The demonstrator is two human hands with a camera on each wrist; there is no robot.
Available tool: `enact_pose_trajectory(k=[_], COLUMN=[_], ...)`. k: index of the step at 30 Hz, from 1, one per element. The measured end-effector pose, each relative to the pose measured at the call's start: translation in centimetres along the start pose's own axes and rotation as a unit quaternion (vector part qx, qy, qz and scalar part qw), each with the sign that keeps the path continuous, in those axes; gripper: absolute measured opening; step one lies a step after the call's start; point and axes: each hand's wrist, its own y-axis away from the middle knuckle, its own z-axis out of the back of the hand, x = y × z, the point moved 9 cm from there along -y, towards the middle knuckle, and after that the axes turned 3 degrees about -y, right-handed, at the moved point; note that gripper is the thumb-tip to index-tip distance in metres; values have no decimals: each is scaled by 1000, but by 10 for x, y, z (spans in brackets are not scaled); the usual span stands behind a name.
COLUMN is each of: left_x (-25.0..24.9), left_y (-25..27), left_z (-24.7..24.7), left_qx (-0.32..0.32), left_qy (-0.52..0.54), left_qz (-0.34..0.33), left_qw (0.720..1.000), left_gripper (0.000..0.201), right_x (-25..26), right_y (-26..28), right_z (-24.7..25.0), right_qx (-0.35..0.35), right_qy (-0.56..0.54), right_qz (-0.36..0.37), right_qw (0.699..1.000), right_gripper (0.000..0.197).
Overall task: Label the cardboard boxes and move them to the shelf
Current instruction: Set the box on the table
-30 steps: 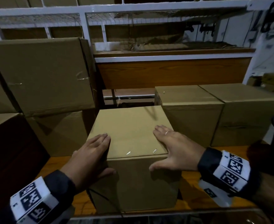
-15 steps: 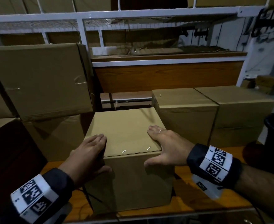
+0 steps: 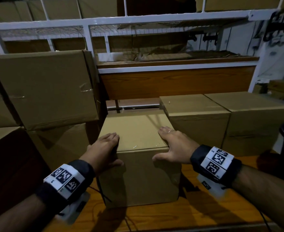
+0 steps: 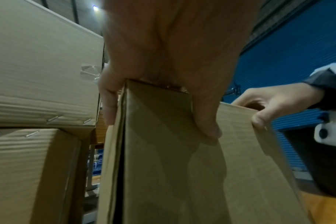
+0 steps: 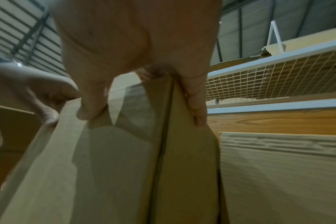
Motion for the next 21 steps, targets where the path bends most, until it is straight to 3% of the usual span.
enact_pose_trajectory(k=[13,21], left_x=[-2,3], left_y=[-54,-87], left_z=[3,8], left_qx=[-54,-70], left_qy=[-23,-8], left_qz=[13,5], left_qw=[998,998], left_gripper=[78,77], right_x=[-11,-21], right_y=[-38,-68], right_z=[2,-3], right_qx=[-81,-97], right_qy=[84,109], right_qz=[-35,-52], right_qw=[993,988], right_gripper=[63,62])
